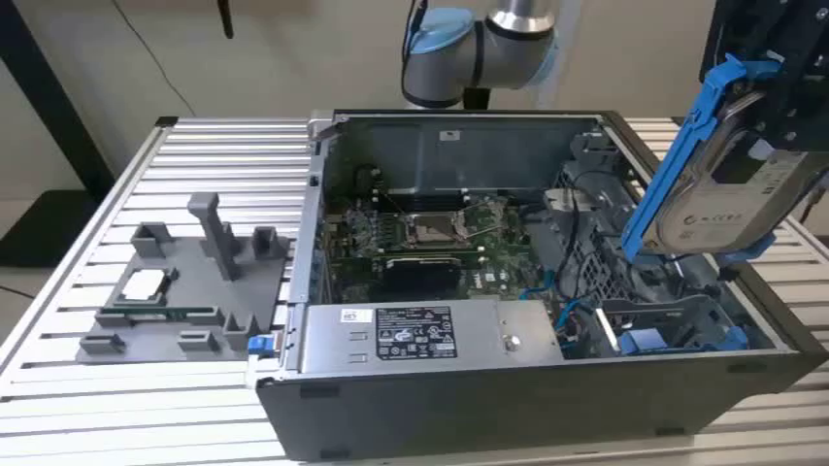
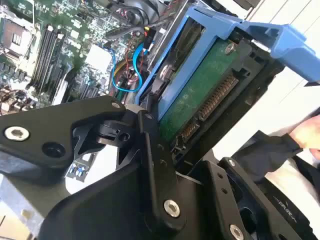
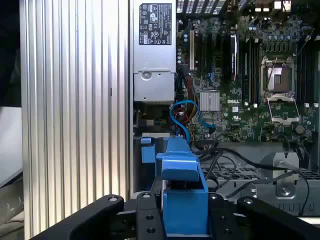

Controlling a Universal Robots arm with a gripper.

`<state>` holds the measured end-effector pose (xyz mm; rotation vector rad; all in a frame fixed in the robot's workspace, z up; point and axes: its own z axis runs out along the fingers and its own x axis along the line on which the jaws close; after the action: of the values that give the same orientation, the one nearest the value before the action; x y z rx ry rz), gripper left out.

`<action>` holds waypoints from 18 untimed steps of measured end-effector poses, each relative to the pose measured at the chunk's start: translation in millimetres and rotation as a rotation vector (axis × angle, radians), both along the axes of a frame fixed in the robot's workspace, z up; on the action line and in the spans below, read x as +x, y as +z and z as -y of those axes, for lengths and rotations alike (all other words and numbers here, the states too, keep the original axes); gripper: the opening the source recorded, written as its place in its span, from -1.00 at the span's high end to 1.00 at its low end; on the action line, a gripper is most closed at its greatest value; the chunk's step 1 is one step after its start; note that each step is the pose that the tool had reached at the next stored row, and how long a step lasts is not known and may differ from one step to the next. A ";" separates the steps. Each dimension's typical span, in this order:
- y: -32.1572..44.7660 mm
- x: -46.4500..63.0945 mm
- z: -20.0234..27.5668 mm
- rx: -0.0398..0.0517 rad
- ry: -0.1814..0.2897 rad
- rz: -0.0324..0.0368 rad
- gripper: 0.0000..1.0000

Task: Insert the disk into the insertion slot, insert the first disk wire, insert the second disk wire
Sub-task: 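Insert the disk into the insertion slot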

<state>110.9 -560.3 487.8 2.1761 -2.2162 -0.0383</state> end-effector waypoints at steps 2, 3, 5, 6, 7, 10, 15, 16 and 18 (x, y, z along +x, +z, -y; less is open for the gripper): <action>0.0 0.2 0.0 0.0000 0.000 0.0000 0.35; -0.1 0.5 0.0 0.0001 0.000 0.0000 0.35; -0.1 0.5 0.1 0.0000 0.000 0.0000 0.35; -0.5 0.5 0.0 0.0000 0.000 0.0000 0.35; -0.9 0.5 0.1 -0.0001 0.000 0.0000 0.35; -2.5 0.5 0.2 -0.0001 0.000 0.0000 0.35; -5.9 0.5 0.9 0.0001 0.000 0.0000 0.35; -6.7 0.5 1.1 0.0000 0.000 0.0000 0.35; -8.4 0.5 1.7 0.0001 0.000 0.0000 0.35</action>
<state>111.4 -562.0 479.5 2.1761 -2.2163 -0.0385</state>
